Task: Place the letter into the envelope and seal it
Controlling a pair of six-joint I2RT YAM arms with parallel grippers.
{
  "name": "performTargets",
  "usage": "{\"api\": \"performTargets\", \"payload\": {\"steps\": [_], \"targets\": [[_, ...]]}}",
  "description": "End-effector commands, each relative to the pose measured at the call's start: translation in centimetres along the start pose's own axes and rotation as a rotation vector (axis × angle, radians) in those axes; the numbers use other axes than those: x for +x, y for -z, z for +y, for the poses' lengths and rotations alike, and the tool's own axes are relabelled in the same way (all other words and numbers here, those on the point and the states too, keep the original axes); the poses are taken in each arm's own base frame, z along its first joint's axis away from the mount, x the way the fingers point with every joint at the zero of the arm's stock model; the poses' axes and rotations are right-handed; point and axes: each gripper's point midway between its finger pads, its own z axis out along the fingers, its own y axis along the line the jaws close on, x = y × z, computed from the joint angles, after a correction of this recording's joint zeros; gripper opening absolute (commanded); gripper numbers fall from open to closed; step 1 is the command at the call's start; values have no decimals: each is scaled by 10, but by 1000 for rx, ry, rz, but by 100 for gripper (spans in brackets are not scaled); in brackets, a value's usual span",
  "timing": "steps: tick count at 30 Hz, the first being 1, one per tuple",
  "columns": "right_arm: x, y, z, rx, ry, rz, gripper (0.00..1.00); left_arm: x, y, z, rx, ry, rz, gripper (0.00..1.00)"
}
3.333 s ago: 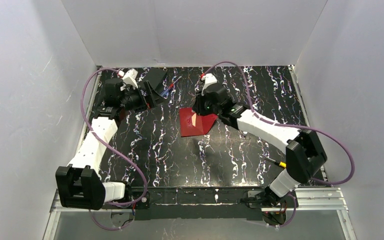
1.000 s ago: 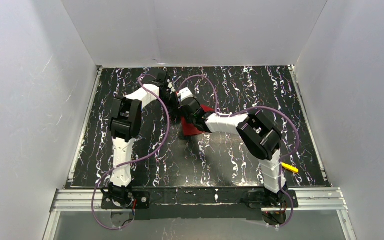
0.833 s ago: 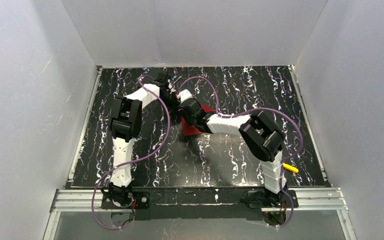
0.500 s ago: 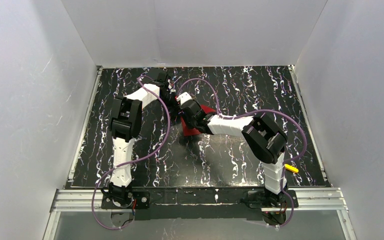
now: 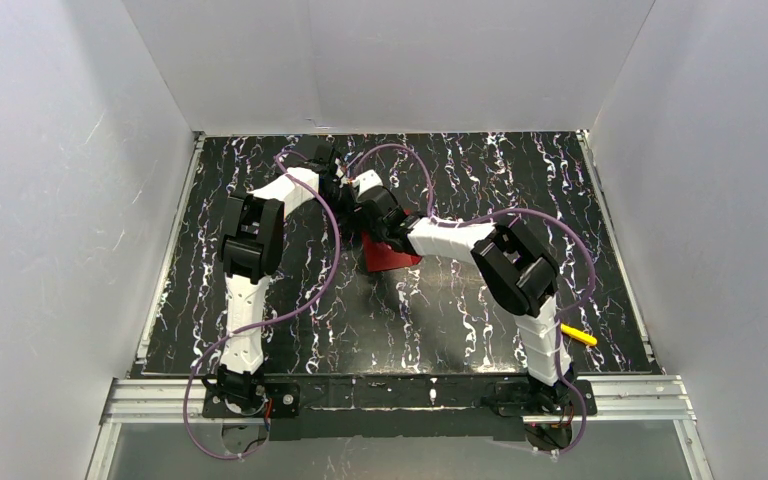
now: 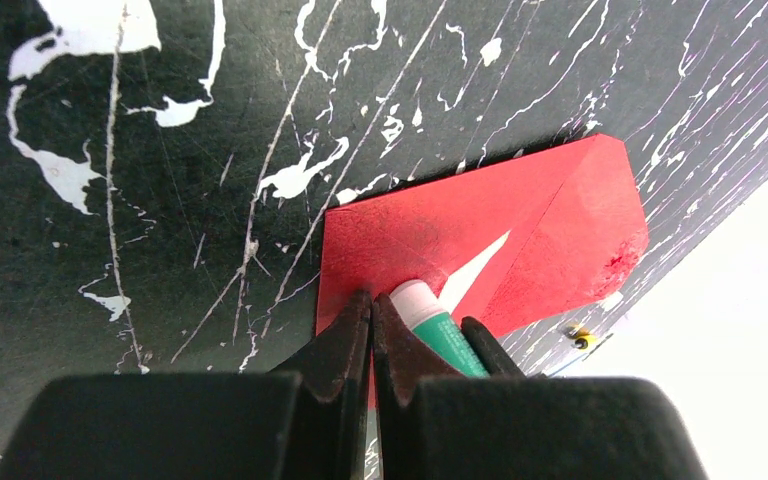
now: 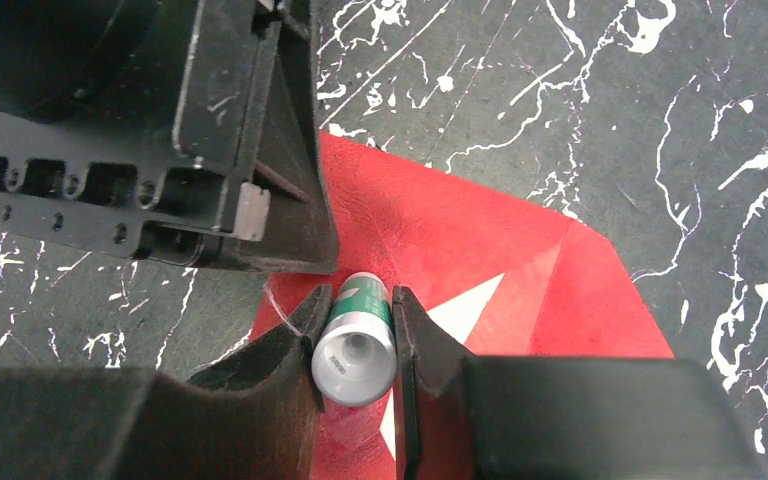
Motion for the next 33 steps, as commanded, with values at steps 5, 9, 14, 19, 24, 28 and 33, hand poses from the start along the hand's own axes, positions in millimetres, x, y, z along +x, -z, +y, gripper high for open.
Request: {"api": "performTargets", "payload": {"steps": [5, 9, 14, 19, 24, 28, 33], "targets": [[74, 22, -2, -29, 57, 242, 1, 1, -25, 46, -172, 21, 5, 0], [91, 41, 13, -67, 64, 293, 1, 0, -26, 47, -178, 28, 1, 0], [95, 51, 12, -55, 23, 308, 1, 2, -26, 48, -180, 28, 7, 0], [89, 33, 1, 12, 50, 289, 1, 4, -27, 49, -179, 27, 13, 0], [73, 4, -21, 60, 64, 233, 1, 7, -26, 49, -174, 23, 24, 0], [70, -6, -14, 23, 58, 226, 1, 7, -27, 49, -169, 24, 30, 0], [85, 13, -11, 3, 12, 260, 1, 6, -27, 48, -167, 27, 28, 0]]}}
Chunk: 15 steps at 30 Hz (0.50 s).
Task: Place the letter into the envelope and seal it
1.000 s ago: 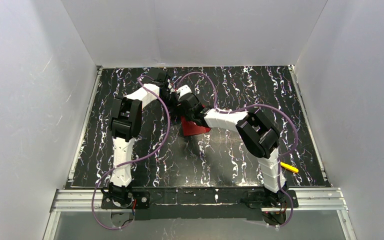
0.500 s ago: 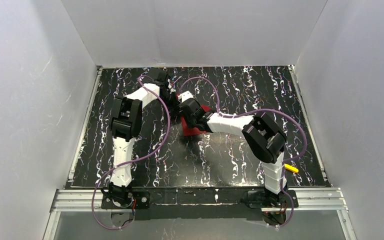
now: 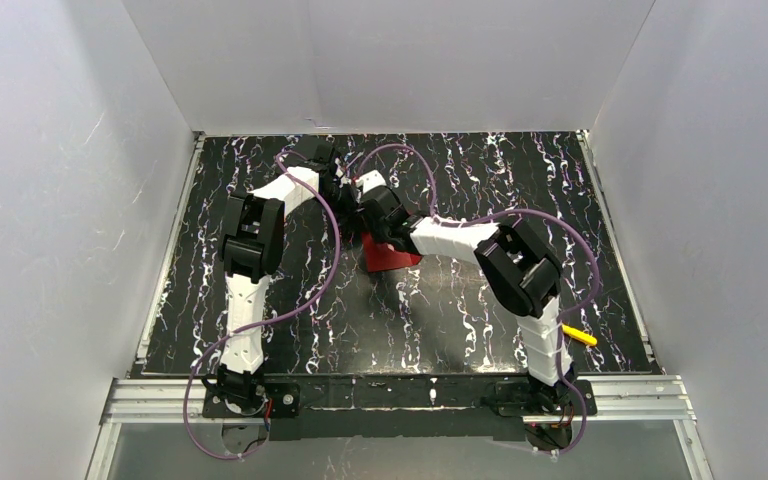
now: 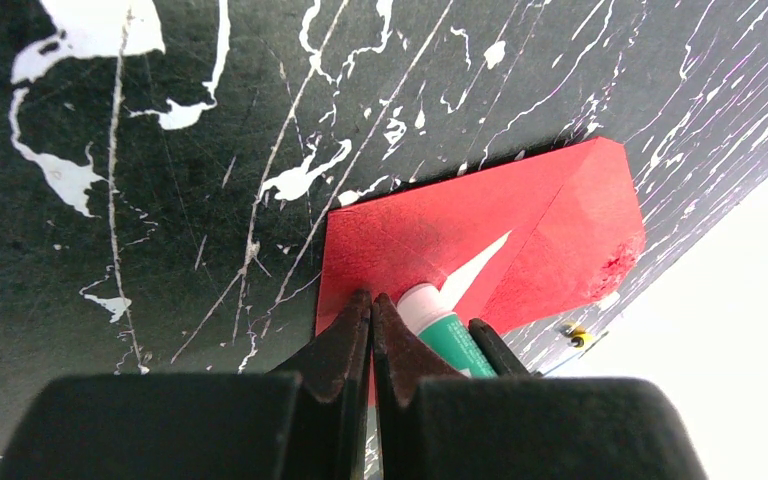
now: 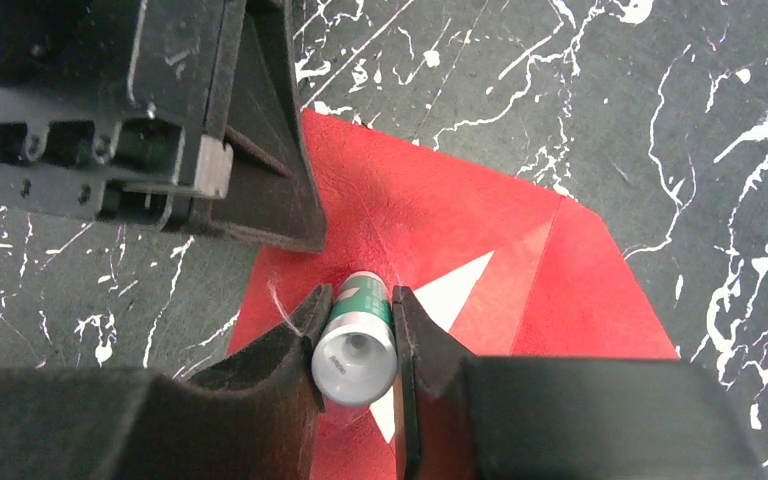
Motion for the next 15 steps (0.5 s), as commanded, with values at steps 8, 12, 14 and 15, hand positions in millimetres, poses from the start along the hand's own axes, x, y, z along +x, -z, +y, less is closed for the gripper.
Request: {"api": "performTargets", "payload": {"steps": [8, 12, 14, 15], "targets": [[107, 48, 10, -68, -14, 286, 1, 2, -24, 49, -184, 39, 1, 0], [104, 41, 15, -74, -12, 268, 1, 4, -26, 47, -168, 41, 16, 0], [93, 31, 13, -50, 7, 239, 1, 6, -27, 46, -160, 43, 27, 0], [86, 25, 11, -33, 7, 226, 1, 7, -27, 46, -156, 40, 30, 0]]}}
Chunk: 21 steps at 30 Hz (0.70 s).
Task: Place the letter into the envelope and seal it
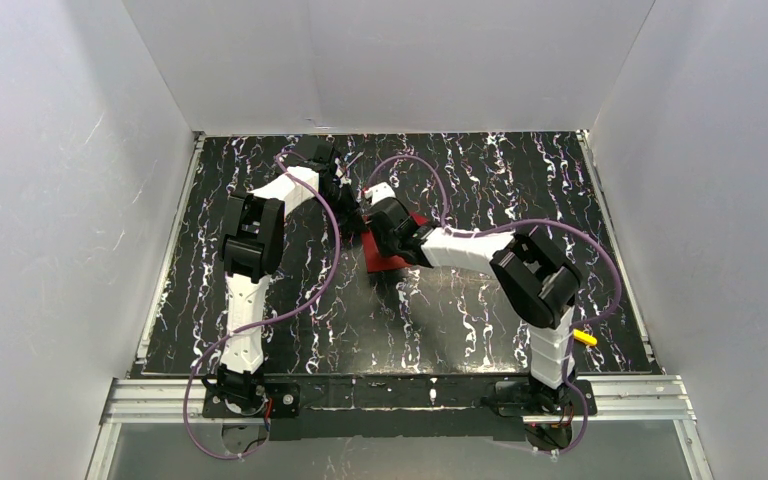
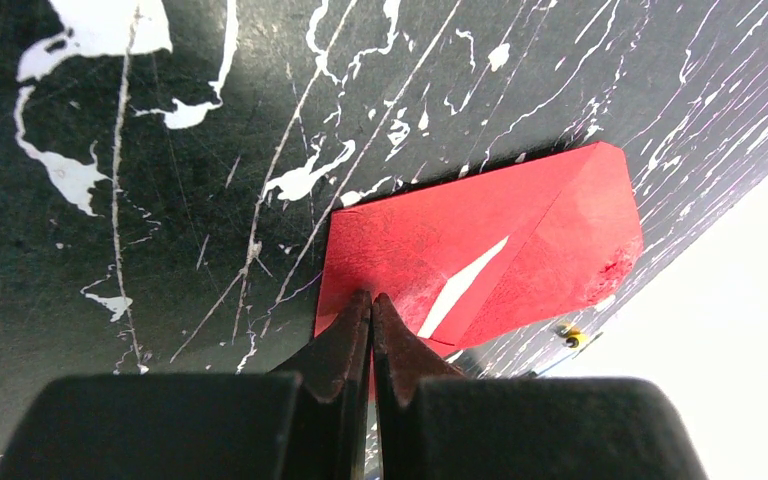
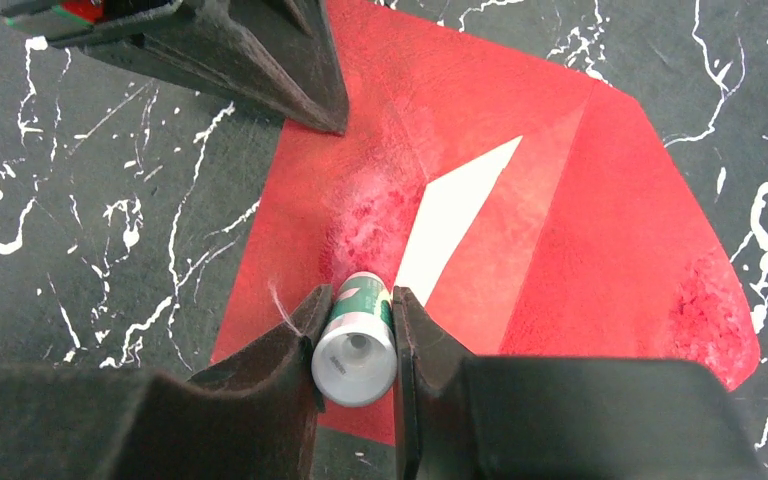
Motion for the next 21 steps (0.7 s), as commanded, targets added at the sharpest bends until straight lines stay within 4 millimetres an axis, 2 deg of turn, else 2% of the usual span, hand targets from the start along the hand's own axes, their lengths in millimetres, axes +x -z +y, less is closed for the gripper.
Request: {"api": "performTargets", "payload": {"steps": [1, 3, 5, 8, 10, 14, 15, 18, 21], "targets": [[49, -18, -6, 48, 48, 185, 1, 7, -27, 47, -153, 22, 28, 0], [39, -28, -18, 92, 30, 180, 1, 7, -26, 47, -152, 15, 29, 0], [23, -30, -27, 122, 6, 156, 1, 8, -26, 46, -145, 6, 35, 0], [-7, -19, -26, 65, -20, 97, 1, 9, -23, 39, -117, -13, 43, 0], [-35, 0, -17, -42, -65, 41, 1, 7, -19, 31, -90, -29, 42, 0], [-82, 54, -4, -305, -218, -66, 1, 4, -5, 11, -34, -66, 36, 0], [-90, 65, -16, -322, -267, -78, 1, 4, -1, 7, -19, -76, 34, 0], [-78, 79, -43, -364, -392, -10, 1, 3, 13, -9, 23, -108, 30, 9], [-50, 91, -66, -378, -470, 91, 1, 2, 30, -26, 69, -142, 12, 24]]}}
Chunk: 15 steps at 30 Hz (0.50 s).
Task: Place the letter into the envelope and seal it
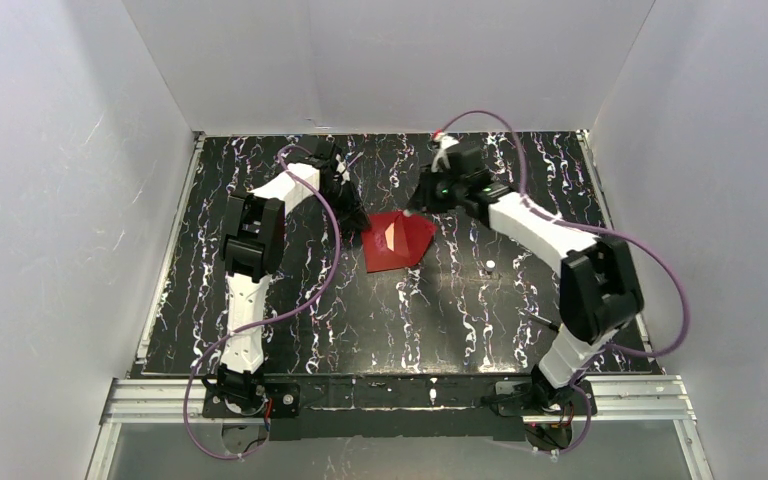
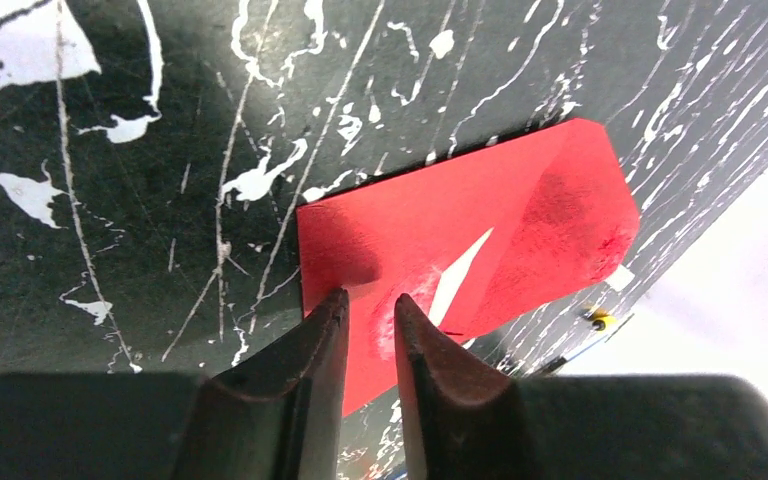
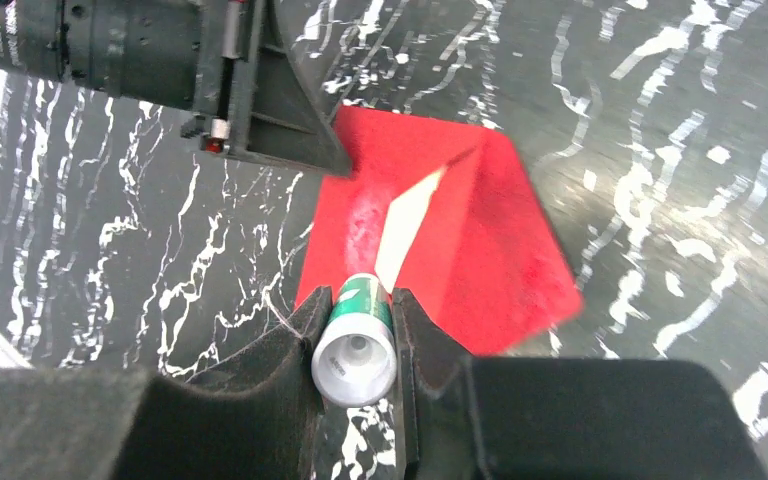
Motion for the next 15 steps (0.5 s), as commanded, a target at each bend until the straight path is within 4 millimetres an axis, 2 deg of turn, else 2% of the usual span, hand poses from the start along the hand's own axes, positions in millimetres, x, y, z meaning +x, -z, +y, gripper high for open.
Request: {"api": "performTargets", "payload": {"steps": [1, 3, 7, 11, 15], "targets": [[36, 35, -15, -95, -162, 189, 1, 0, 29, -27, 56, -71, -12, 29], [62, 50, -22, -86, -178, 323, 1, 0, 42, -38, 88, -91, -24, 39], [117, 81, -12, -145, -248, 551, 5, 5, 60, -49, 122, -127, -34, 52], [153, 100, -16, -116, -300, 665, 11, 20, 65, -38, 98, -126, -16, 56], [179, 103, -23, -93, -348, 762, 13, 32, 65, -25, 69, -127, 0, 57]]}}
